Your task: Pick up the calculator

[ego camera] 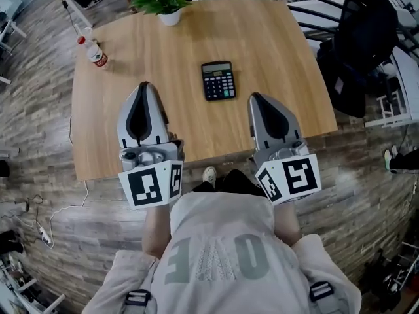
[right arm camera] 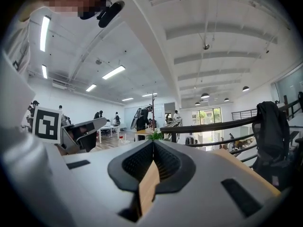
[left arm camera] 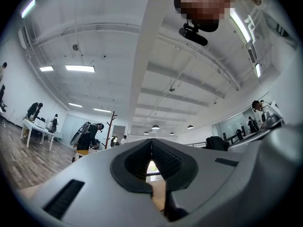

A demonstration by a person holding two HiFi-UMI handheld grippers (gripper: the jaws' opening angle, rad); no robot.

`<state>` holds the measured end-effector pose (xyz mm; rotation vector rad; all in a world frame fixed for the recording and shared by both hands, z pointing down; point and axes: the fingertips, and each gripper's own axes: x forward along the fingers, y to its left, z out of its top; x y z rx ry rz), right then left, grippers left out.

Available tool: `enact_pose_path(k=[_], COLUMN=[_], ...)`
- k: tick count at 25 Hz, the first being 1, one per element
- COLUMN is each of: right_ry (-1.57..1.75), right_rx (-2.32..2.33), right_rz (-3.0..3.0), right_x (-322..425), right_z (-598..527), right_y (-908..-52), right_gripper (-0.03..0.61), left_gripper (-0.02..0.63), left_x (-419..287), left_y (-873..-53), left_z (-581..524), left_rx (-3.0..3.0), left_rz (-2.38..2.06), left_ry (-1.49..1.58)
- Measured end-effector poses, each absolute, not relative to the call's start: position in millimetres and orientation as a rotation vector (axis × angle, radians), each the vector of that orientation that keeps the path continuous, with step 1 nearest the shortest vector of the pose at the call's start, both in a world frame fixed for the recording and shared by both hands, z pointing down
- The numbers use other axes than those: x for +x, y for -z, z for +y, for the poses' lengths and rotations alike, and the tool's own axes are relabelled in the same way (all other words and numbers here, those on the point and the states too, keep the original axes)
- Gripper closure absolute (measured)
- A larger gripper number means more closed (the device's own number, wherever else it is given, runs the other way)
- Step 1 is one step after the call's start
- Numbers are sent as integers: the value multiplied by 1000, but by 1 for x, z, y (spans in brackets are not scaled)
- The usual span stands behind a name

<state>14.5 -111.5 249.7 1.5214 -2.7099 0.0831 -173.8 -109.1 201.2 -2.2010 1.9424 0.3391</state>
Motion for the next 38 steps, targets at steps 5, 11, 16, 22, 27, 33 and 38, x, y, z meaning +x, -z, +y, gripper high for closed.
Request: enact_pose_path(k=[5, 11, 16, 22, 27, 33, 38], right_ry=[-127, -139, -129, -179, -183, -115, -149], right_rx=[1501, 1379, 1310, 1270, 1247, 1170, 872], right_rz=[-2785, -2874, -2890, -2884, -2873, -2879, -2920], right_x=[22, 29, 48, 65, 64, 59, 39], right_z=[-134, -164, -188, -204, -221, -240, -256], right_y=[-246, -241, -243, -255, -258, -254, -242], right_gripper=[560, 558, 559, 558, 559, 558, 297], left_gripper=[604, 604, 604, 604, 604, 604, 604], left_x=[-170, -159, -144, -128, -126, -134, -144], left_y=[-203, -190, -187, -196, -190, -194, -200], left_z=[-120, -129, -145, -155, -175, -191, -197], left_rx=[-2149, -2029, -1957, -1943, -1961, -1989, -2014], left_rz=[1991, 2039, 2087, 2144, 2099, 2066, 2062], left_ry=[-325, -316, -312, -275, -254, -240, -257])
